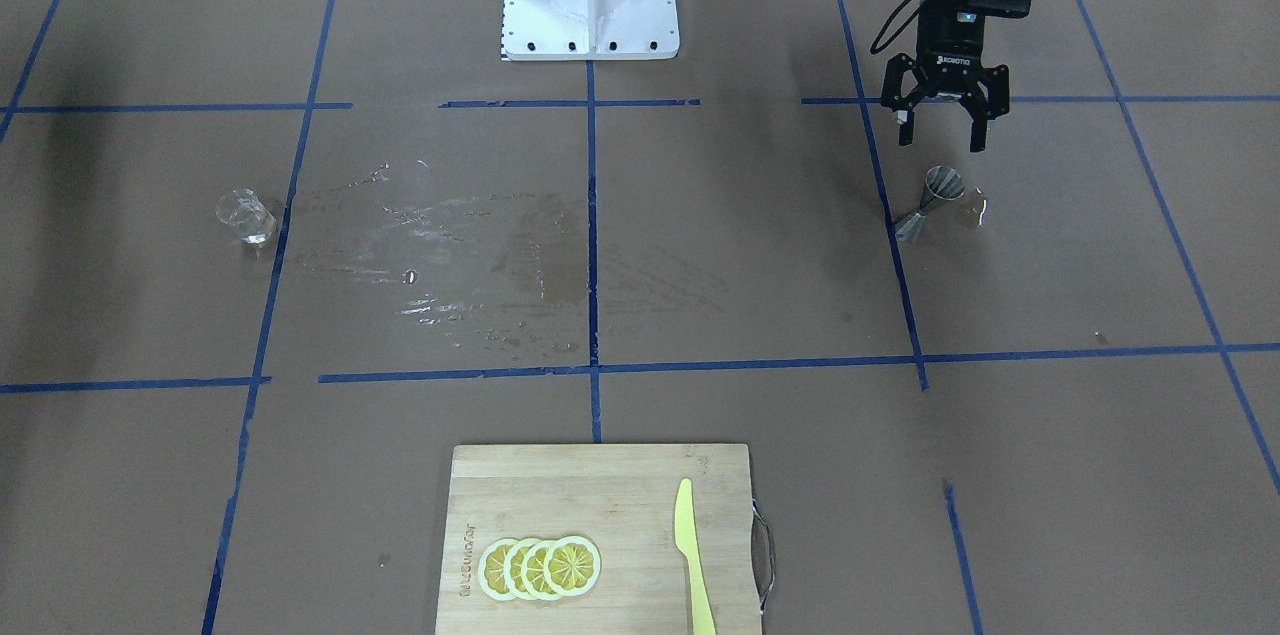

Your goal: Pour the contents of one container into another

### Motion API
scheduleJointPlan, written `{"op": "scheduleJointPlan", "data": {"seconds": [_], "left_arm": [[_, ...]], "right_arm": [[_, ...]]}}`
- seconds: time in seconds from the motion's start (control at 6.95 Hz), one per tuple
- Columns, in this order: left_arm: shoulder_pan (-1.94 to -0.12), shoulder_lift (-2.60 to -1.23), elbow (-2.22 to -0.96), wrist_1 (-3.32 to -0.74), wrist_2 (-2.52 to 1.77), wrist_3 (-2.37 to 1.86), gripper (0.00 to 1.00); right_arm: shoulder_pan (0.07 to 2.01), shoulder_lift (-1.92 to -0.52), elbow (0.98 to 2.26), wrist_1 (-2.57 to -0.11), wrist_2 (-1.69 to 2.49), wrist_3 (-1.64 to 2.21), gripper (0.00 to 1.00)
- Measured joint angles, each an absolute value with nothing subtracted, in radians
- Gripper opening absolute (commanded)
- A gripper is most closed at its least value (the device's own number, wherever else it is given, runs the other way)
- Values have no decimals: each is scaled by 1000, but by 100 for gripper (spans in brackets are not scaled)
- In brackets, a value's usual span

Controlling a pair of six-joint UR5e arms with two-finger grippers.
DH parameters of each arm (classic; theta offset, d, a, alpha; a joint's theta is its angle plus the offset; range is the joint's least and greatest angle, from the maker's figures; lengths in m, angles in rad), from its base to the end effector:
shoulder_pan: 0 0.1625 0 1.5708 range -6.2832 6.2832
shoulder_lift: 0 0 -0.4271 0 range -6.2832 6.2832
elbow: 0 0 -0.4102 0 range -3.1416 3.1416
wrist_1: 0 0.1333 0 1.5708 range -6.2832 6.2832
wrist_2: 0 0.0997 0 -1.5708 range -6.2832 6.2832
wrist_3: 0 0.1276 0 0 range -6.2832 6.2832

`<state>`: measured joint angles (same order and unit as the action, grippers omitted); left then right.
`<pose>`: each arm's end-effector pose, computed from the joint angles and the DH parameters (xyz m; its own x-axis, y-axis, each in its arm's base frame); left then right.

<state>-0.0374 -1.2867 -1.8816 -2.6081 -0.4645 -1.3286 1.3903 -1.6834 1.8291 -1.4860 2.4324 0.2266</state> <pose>0.3792 -0.2617 0.5021 0.6622 0.0827 -0.7447 0.6583 0.4106 0.6310 -0.0492 -0.4728 0.5855 0.6332 -0.0649 0.7713 0.0334 0.9978 0.0566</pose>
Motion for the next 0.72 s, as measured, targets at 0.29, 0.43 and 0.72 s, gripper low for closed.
{"op": "scheduleJointPlan", "data": {"seconds": [0.29, 0.43, 0.72], "left_arm": [[-30, -1300, -1843, -2612, -429, -1334, 100], [-29, -1316, -1818, -2616, -404, -1344, 100], [-29, -1379, -1751, -2619, -377, -1362, 99]], "right_arm": [[1390, -1681, 1802, -1448, 2433, 227, 100], [1391, -1681, 1785, -1414, 2434, 229, 100], [1391, -1680, 1773, -1381, 2434, 231, 100]]}}
